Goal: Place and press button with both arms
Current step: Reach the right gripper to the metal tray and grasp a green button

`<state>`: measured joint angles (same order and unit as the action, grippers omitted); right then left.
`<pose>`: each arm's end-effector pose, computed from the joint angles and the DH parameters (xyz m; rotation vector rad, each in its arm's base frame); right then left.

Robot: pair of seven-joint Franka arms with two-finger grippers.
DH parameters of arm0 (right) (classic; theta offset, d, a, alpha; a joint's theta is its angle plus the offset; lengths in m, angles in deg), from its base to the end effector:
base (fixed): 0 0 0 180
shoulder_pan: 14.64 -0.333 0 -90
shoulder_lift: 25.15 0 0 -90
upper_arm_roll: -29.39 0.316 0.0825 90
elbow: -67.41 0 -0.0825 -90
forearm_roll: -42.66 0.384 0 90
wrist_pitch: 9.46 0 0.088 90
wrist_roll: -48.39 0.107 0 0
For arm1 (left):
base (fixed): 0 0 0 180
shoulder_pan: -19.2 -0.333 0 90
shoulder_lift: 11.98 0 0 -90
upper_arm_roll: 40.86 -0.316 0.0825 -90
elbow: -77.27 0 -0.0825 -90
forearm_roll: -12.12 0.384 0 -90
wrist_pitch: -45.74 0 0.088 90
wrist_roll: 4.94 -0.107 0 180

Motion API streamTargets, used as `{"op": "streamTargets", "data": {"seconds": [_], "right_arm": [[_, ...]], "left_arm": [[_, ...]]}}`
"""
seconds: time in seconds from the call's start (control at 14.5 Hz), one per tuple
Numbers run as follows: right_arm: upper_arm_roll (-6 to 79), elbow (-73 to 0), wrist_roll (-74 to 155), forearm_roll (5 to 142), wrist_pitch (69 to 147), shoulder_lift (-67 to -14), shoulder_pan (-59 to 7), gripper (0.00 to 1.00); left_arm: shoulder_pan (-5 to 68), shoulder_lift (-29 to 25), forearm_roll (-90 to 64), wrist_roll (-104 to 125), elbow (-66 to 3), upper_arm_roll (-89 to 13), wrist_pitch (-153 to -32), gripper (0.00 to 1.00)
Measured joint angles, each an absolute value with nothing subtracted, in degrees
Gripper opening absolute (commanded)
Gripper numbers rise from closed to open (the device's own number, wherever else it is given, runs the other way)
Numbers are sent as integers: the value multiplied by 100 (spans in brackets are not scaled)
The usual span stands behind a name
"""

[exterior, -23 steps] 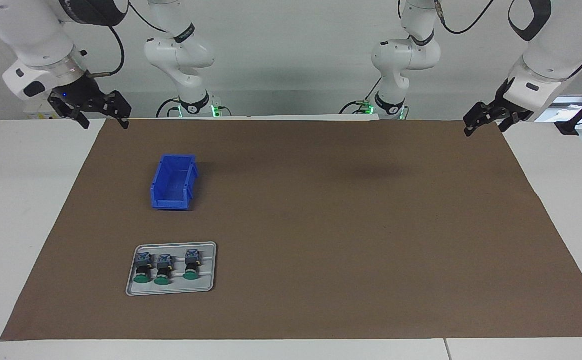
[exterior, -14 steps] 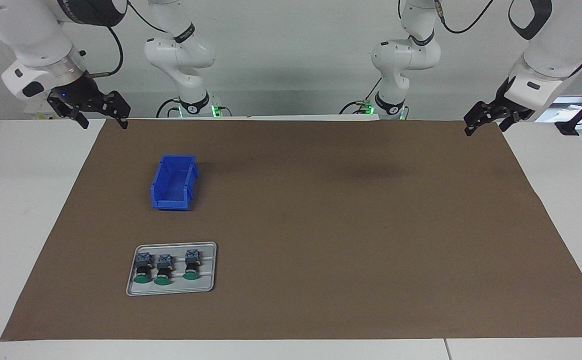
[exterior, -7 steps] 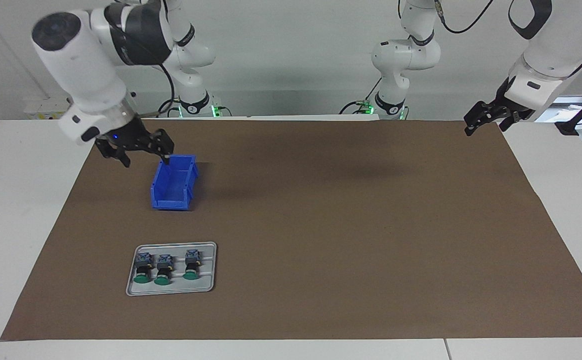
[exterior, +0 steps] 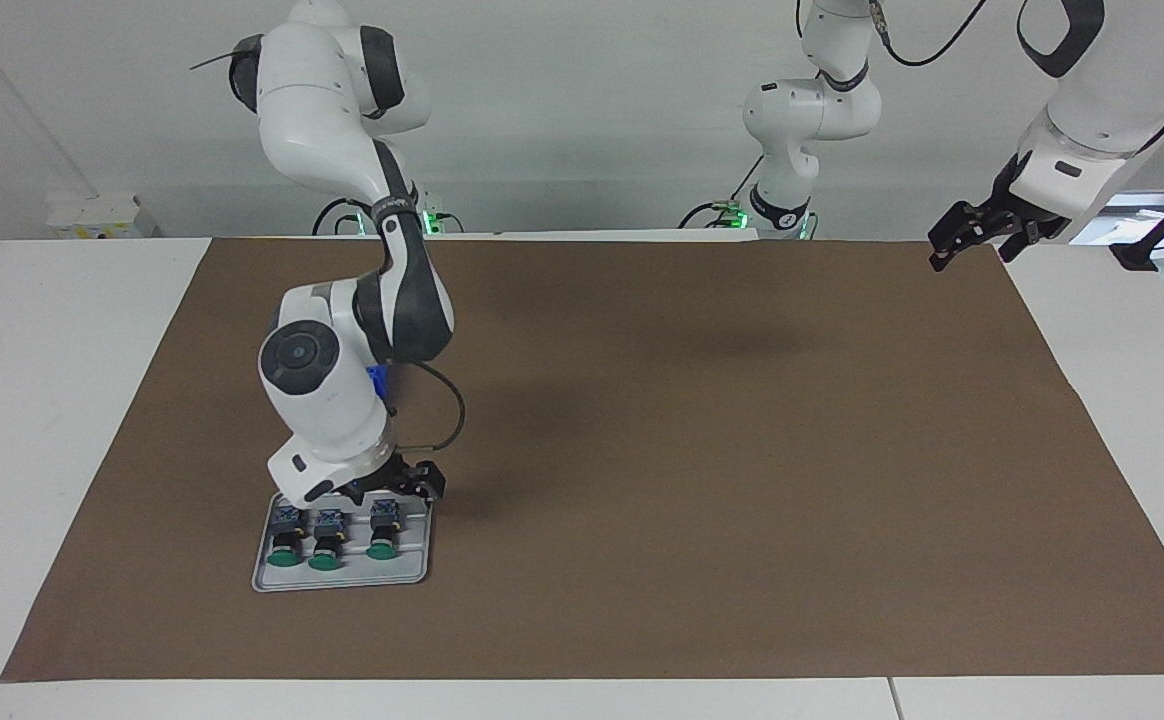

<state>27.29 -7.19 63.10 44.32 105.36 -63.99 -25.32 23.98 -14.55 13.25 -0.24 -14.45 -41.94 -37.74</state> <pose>0.7286 0.1180 0.3457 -3.1282 0.1729 -0.0365 0.5270 -0.0315 0.6254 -3.1117 -0.0290 0.1516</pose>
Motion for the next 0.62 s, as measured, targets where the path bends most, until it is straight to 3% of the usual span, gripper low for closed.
{"op": "streamTargets", "data": {"seconds": [0.62], "right_arm": [[2733, -934, 6183, 4442, 11100, -6562, -2331, 85]], "left_arm": [[2398, -1455, 1325, -21, -1445, -4195, -3773, 100]]}}
